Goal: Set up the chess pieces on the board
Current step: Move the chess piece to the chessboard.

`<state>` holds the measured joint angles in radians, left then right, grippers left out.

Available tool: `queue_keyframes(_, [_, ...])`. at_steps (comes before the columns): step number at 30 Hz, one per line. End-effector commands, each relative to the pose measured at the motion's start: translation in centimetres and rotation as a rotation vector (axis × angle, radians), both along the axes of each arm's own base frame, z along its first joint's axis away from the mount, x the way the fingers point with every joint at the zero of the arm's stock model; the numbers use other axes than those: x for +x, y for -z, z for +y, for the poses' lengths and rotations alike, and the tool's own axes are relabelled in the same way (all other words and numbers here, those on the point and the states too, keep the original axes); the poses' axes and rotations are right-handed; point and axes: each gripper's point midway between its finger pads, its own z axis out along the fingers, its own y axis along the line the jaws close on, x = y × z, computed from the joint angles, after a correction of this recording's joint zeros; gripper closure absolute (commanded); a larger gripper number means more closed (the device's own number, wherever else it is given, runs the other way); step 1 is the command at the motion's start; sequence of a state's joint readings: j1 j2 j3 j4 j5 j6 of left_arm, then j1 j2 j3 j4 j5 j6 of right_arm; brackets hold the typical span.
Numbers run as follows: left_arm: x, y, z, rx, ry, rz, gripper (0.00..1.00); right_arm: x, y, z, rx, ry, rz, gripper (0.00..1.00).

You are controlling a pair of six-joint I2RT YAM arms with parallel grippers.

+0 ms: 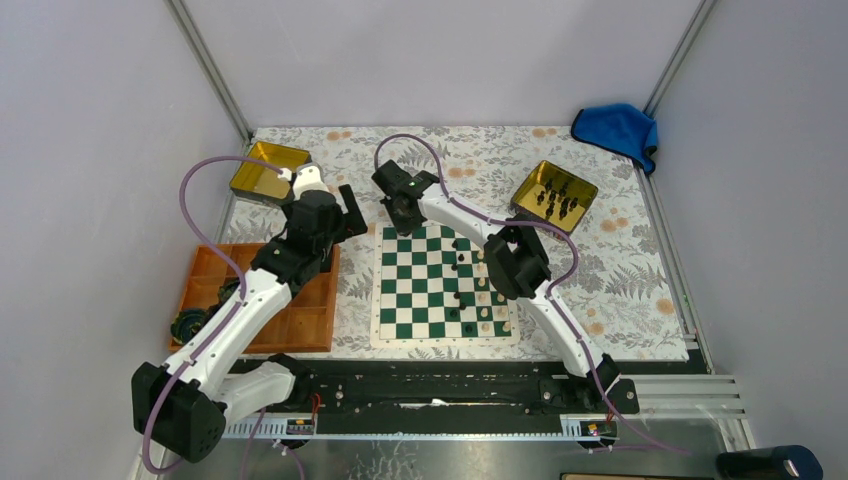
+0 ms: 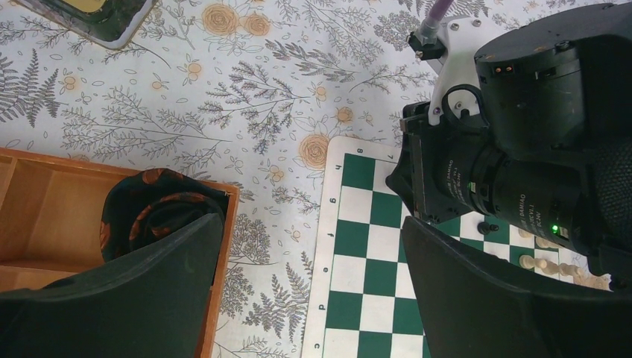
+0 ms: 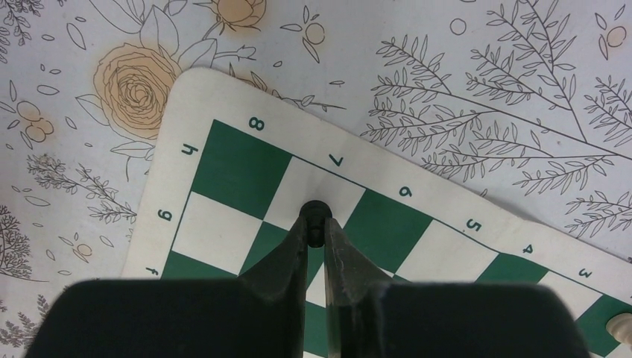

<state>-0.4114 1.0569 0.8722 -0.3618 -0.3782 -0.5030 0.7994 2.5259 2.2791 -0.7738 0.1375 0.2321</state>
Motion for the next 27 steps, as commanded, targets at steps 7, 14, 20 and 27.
queue_keyframes(7, [0.6,0.0,0.3,0.014,-0.012,-0.012,0.01,0.3,0.0,1.2,0.023,-0.021,-0.018,0.69])
queue_keyframes(14, [1.0,-0.1,0.0,0.015,-0.003,-0.008,0.01,0.7,-1.3,1.1,0.029,-0.028,-0.058,0.47])
queue_keyframes(20, [1.3,-0.6,0.1,0.025,-0.011,-0.017,0.01,1.1,-3.7,0.4,0.024,-0.028,-0.109,0.45])
queue_keyframes(27, [1.3,-0.7,0.2,0.021,-0.023,-0.021,0.01,0.6,-7.8,-2.6,0.010,0.014,-0.189,0.45])
